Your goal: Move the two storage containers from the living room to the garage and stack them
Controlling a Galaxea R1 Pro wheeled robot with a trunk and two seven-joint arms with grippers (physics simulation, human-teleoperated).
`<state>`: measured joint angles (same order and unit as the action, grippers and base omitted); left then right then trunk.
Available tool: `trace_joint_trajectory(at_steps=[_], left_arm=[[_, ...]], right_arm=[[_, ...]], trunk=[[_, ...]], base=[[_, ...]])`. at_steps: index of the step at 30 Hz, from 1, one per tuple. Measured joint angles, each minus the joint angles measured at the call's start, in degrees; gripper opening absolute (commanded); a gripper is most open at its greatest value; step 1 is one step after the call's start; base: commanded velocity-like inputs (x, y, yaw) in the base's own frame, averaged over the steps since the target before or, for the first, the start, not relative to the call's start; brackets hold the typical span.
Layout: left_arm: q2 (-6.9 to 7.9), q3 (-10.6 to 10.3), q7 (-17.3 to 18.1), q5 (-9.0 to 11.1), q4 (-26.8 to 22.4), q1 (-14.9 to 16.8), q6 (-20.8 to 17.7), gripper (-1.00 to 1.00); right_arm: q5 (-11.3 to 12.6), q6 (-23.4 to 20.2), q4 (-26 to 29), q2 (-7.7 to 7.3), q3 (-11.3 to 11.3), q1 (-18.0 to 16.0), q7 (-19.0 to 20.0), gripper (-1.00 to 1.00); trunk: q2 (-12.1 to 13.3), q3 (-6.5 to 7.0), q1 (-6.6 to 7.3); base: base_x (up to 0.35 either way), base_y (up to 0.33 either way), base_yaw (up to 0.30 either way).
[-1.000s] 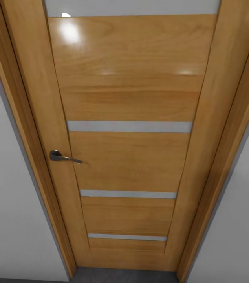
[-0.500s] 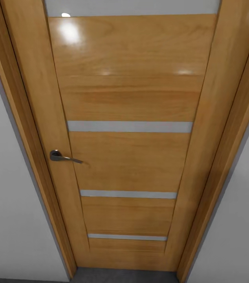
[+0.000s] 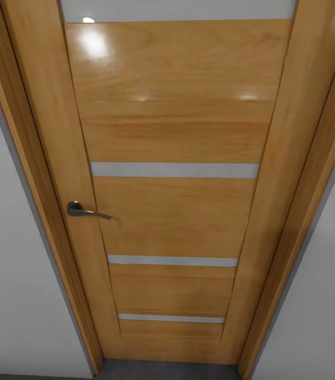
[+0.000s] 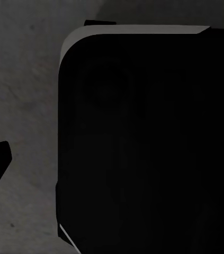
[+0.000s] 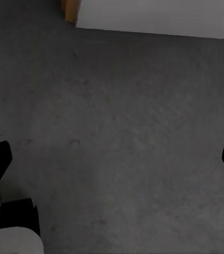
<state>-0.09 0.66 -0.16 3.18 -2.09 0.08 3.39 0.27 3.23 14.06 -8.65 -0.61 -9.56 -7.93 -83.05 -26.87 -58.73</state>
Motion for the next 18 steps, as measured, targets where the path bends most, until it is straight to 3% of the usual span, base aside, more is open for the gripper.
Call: trace_joint_trajectory(at_steps=[7,10,13,18], left_arm=[[0.01,0.0,0.0,0.0,0.0,0.0,0.0,1.0],[0.01,0.0,0.0,0.0,0.0,0.0,0.0,1.0],[0.01,-0.1,0.0,0.0,0.0,0.0,0.0,1.0],[0.02,0.0,0.0,0.0,0.0,0.0,0.0,1.0]], right_arm=[[-0.2,-0.5,-0.2,0.68,0.4,-6.4,-0.6,1.0],[-0.7,-1.9,-0.2,2.83,0.6,-8.5,-0.6,1.0],[-3.7,-4.6,0.0,6.32,1.0,-10.6,-1.2,1.0],[-9.7,-6.8,0.9,8.57,1.3,-11.6,-1.8,1.0]], trunk=[[0.0,-0.01,0.0],[0.0,-0.01,0.0],[0.0,-0.01,0.0],[0.0,-0.01,0.0]], base=[[0.0,0.0,0.0],[0.0,0.0,0.0],[0.0,0.0,0.0],[0.0,0.0,0.0]])
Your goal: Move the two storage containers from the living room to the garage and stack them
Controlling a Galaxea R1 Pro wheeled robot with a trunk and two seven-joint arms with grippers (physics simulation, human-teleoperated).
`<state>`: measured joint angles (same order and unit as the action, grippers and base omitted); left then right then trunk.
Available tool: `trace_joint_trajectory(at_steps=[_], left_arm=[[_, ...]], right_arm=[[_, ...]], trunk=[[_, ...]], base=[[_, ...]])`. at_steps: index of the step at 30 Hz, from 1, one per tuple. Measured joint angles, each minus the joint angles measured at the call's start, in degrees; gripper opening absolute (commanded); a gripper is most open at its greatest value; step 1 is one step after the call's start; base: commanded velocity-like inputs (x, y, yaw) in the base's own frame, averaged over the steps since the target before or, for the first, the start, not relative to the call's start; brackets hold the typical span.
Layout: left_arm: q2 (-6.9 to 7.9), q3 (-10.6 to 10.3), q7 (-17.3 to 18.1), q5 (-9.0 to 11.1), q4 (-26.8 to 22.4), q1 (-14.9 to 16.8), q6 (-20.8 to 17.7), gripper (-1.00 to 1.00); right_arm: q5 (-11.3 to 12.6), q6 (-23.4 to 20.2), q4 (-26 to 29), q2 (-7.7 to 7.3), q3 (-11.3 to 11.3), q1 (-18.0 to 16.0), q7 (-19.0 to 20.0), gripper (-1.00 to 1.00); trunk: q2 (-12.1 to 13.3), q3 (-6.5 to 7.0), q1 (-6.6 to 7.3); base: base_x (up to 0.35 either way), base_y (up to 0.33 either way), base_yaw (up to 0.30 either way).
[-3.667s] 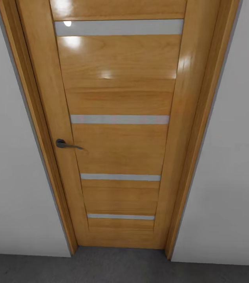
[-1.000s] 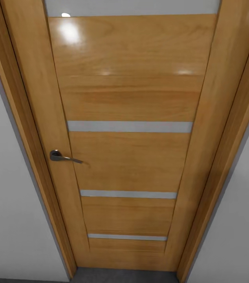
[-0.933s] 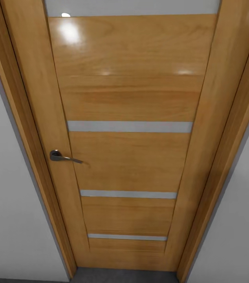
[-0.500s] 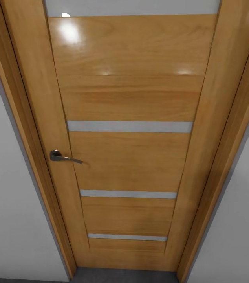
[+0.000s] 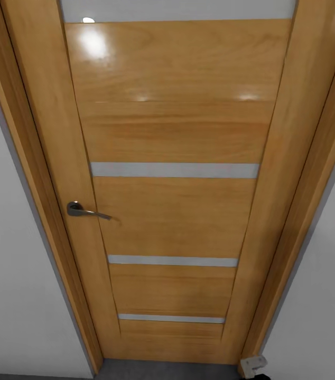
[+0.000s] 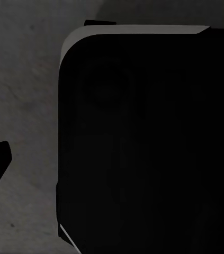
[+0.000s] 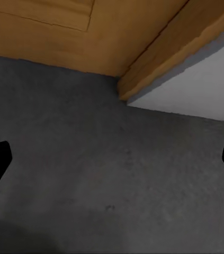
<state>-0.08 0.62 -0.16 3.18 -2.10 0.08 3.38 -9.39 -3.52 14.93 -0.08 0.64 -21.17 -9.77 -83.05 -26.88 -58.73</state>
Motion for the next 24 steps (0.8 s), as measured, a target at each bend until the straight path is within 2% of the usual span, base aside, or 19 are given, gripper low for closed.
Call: trace_joint_trajectory(at_steps=[4,7,9,11,15,24], left_arm=[[0.0,0.0,0.0,0.0,0.0,0.0,0.0,1.0],[0.0,0.0,0.0,0.0,0.0,0.0,0.0,1.0],[-0.02,0.1,0.0,0.0,0.0,0.0,0.0,1.0],[-0.04,0.1,0.0,0.0,0.0,0.0,0.0,1.0],[-0.06,0.2,0.0,0.0,0.0,0.1,0.0,1.0],[-0.02,0.2,0.0,0.0,0.0,0.1,0.0,1.0]], right_arm=[[-2.1,-0.7,0.3,0.57,0.2,-0.2,-0.2,1.0],[-3.6,-3.9,1.9,0.76,0.6,-0.3,-0.2,1.0],[-4.4,-3.3,1.3,0.12,1.0,-0.9,0.5,1.0],[-5.0,-3.5,0.6,0.34,0.9,-1.6,1.1,1.0],[-4.3,-3.8,-0.7,0.81,0.9,-2.8,1.9,1.0],[-4.0,-3.9,-3.6,0.52,0.8,0.0,0.8,1.0]], trunk=[[0.0,0.0,0.0],[0.0,0.0,0.0],[0.0,0.0,0.0],[0.0,0.0,0.0],[0.0,0.0,0.0],[0.0,0.0,0.0]], base=[[0.0,0.0,0.0],[0.0,0.0,0.0],[0.0,0.0,0.0],[0.0,0.0,0.0],[0.0,0.0,0.0],[0.0,0.0,0.0]])
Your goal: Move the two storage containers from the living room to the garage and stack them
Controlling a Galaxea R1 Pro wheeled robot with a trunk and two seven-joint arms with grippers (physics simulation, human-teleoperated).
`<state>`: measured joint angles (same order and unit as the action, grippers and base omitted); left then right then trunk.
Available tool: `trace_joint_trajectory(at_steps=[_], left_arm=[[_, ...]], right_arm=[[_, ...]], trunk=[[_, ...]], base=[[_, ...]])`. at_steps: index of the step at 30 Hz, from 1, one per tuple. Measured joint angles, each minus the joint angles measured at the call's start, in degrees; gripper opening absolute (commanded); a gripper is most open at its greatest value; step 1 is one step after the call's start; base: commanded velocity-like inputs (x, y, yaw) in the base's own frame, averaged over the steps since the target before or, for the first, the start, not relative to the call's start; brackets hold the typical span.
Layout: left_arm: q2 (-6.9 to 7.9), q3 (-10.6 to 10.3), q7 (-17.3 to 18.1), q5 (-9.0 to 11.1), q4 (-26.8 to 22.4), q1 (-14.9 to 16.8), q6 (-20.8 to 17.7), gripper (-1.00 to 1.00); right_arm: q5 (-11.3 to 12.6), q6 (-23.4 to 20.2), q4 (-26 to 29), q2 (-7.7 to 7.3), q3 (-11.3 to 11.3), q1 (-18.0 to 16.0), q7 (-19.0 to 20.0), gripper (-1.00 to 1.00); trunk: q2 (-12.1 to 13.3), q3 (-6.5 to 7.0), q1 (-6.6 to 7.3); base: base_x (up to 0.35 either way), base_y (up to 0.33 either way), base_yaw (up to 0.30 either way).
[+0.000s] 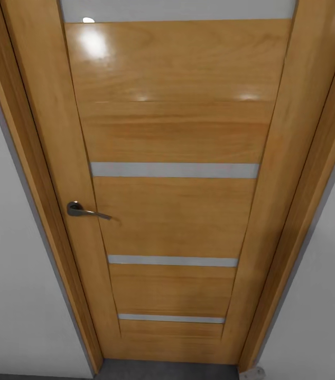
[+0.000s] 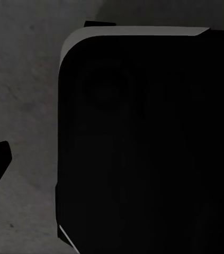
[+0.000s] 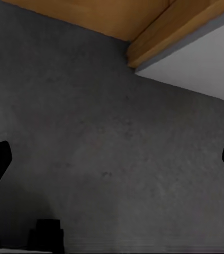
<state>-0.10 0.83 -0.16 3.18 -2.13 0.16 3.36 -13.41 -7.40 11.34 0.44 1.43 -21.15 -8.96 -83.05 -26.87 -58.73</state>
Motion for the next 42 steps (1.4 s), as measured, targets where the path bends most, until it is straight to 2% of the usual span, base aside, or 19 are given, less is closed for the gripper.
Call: trace_joint_trajectory(at_steps=[8,14,15,19,20,21,24,26,28,29,33,34,37,41,42], left_arm=[[0.02,0.0,0.0,0.0,0.0,0.0,0.0,1.0],[-0.05,0.0,0.0,0.0,0.0,0.0,0.0,1.0],[-0.05,0.0,0.0,0.0,0.0,0.0,0.0,1.0],[-0.06,0.0,0.0,0.0,0.0,0.0,0.0,1.0],[-0.06,0.0,0.0,0.0,0.0,0.0,0.0,1.0],[-0.06,0.0,0.0,0.0,0.0,0.0,0.0,1.0],[-0.06,0.0,0.0,0.0,0.0,0.0,0.0,1.0],[-0.06,0.0,0.0,0.0,0.0,0.0,0.0,1.0],[-0.06,0.0,0.0,0.0,0.0,0.0,0.0,1.0],[-0.06,0.0,0.0,0.0,0.0,0.0,0.0,1.0],[-0.06,0.0,0.0,0.0,0.0,0.0,0.0,1.0],[-0.06,0.0,0.0,0.0,0.0,0.0,0.0,1.0],[-0.06,0.0,0.0,0.0,0.0,0.0,0.0,1.0],[-0.06,0.0,0.0,0.0,0.0,0.0,0.0,1.0],[-0.06,0.0,0.0,0.0,-0.1,0.0,0.0,1.0]], right_arm=[[0.0,0.0,-0.5,0.06,0.1,0.1,0.0,1.0],[-0.5,-2.0,0.9,0.62,0.1,0.2,-0.2,1.0],[-0.6,-4.7,3.2,0.66,0.1,0.1,-0.2,1.0],[-0.7,-10.2,12.4,0.91,0.2,0.1,-0.2,1.0],[-0.7,-12.2,15.0,1.16,0.2,0.1,-0.2,1.0],[-0.7,-15.3,18.7,2.76,0.3,0.3,-0.2,1.0],[-0.9,-18.3,22.0,5.49,1.3,0.3,-0.1,1.0],[-1.5,-19.8,23.2,7.38,2.8,0.0,-0.2,1.0],[-2.2,-21.3,24.8,9.53,5.2,-0.2,-0.2,1.0],[-2.5,-22.3,27.0,9.56,7.4,-0.3,-0.2,1.0],[-2.5,-25.7,32.5,9.56,12.5,-0.4,-0.2,1.0],[-2.4,-27.3,34.8,9.56,14.7,-0.4,-0.2,1.0],[-2.3,-30.6,39.8,9.56,18.7,-0.4,-0.2,1.0],[-2.3,-37.9,53.4,9.56,25.9,-0.4,0.0,1.0],[-2.3,-38.7,55.3,9.56,26.7,-0.4,0.0,1.0]], trunk=[[0.0,0.0,0.0],[0.0,0.0,0.0],[0.0,0.01,0.0],[0.0,0.01,0.0],[0.0,0.01,0.0],[0.0,0.01,0.0],[0.0,0.0,0.0],[0.0,0.0,0.0],[0.0,0.01,0.0],[0.0,0.01,0.0],[0.0,0.0,0.0],[0.0,0.01,0.0],[0.0,0.0,0.0],[0.0,0.01,0.0],[0.0,0.01,0.0]], base=[[0.0,0.0,0.0],[0.0,0.0,0.0],[0.0,0.0,0.0],[0.0,0.0,0.0],[0.0,0.0,0.0],[0.0,0.0,0.0],[0.0,0.0,0.0],[0.0,0.0,0.0],[0.0,0.0,0.0],[0.0,0.0,0.0],[0.0,0.0,0.0],[0.0,0.0,0.0],[0.0,0.0,0.0],[0.0,0.0,0.0],[0.0,0.0,0.0]])
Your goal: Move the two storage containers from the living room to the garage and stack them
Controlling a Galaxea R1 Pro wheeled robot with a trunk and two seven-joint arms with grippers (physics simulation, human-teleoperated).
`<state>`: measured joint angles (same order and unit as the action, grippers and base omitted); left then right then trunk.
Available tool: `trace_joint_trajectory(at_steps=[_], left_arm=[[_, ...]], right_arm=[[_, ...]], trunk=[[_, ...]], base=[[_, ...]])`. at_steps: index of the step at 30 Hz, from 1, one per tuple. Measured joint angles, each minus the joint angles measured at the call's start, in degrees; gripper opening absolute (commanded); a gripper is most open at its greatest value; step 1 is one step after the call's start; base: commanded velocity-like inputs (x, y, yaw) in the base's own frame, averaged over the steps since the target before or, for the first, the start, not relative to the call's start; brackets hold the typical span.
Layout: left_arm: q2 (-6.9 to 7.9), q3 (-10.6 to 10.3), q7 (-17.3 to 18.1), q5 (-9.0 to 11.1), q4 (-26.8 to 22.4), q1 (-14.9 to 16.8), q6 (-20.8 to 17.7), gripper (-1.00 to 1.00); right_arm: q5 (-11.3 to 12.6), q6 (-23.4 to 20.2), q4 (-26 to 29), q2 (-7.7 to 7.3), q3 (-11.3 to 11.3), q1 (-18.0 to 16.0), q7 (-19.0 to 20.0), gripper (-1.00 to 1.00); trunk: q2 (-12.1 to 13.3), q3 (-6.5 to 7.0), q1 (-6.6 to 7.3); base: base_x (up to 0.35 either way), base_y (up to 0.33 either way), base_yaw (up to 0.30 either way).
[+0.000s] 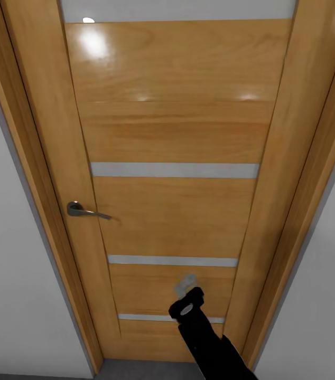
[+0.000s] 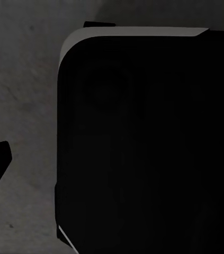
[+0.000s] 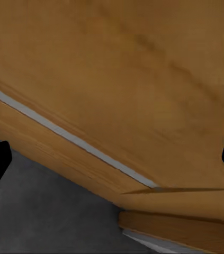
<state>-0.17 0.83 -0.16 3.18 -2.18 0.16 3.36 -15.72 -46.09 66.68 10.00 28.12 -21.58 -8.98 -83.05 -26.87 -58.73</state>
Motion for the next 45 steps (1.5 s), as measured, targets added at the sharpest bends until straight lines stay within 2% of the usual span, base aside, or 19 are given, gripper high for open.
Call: trace_joint_trajectory(at_steps=[4,8,11,13,15,16,18,19,21,25,29,33,45], left_arm=[[0.0,0.0,0.0,0.0,0.0,0.0,0.0,1.0],[0.0,0.0,0.0,0.0,0.0,0.0,0.0,1.0],[0.0,0.0,0.0,0.0,0.0,0.0,0.0,1.0],[0.0,0.0,0.0,0.0,0.0,0.0,0.0,1.0],[0.0,0.0,0.0,0.0,0.0,0.0,0.0,1.0],[0.0,0.0,0.0,0.0,0.0,0.0,0.0,1.0],[-0.01,0.0,0.0,0.0,0.0,0.0,0.0,1.0],[-0.04,0.0,0.0,0.0,0.0,0.0,0.0,1.0],[-0.06,0.0,0.0,0.0,0.0,0.0,0.0,1.0],[-0.02,0.0,0.1,0.0,0.0,0.0,0.0,1.0],[-0.01,0.0,0.2,0.0,0.0,0.0,0.0,1.0],[0.0,0.0,0.3,0.0,0.0,0.0,0.0,1.0],[0.07,-0.1,0.3,-0.1,0.0,0.0,0.0,1.0]], right_arm=[[-0.3,-5.9,14.5,0.0,4.4,-0.2,0.2,1.0],[-0.3,-6.7,17.7,0.0,7.2,-2.3,0.1,1.0],[-0.3,-5.1,18.4,0.0,9.2,-4.9,0.0,1.0],[0.1,3.5,16.9,0.0,9.9,-7.3,-0.5,1.0],[0.4,8.2,15.2,0.0,9.8,-8.0,-0.7,1.0],[0.5,12.9,12.9,0.0,9.8,-8.5,-0.9,1.0],[0.5,17.6,10.2,0.0,9.7,-9.0,-1.2,1.0],[0.5,21.3,7.4,0.0,9.7,-9.5,-1.4,1.0],[0.5,25.6,2.8,0.0,9.7,-10.8,-1.7,1.0],[0.5,30.3,-5.2,0.0,9.6,-14.5,-1.9,1.0],[0.5,34.9,-9.3,0.0,9.1,-15.8,-2.0,1.0],[0.5,38.4,-11.2,0.0,8.3,-16.2,-1.8,1.0],[0.2,42.0,-15.5,0.0,4.3,-16.3,-1.8,1.0]], trunk=[[0.0,0.0,0.0],[0.0,0.0,0.0],[0.0,0.0,0.0],[0.0,0.0,0.0],[0.0,0.0,0.0],[0.0,0.0,0.0],[0.0,0.0,0.0],[0.0,0.0,0.0],[0.0,0.0,0.0],[0.0,0.0,0.01],[0.0,0.0,0.02],[0.0,0.0,0.03],[0.0,0.0,0.04]], base=[[0.0,0.0,0.0],[0.0,0.0,0.0],[0.0,0.0,0.0],[0.0,0.0,0.0],[0.0,0.0,0.0],[0.0,0.0,0.0],[0.0,0.0,0.0],[0.0,0.0,0.0],[0.0,0.0,0.0],[0.056,0.0,0.0],[0.168,0.0,0.0],[0.25,0.0,0.0],[0.309,0.0,0.0]])
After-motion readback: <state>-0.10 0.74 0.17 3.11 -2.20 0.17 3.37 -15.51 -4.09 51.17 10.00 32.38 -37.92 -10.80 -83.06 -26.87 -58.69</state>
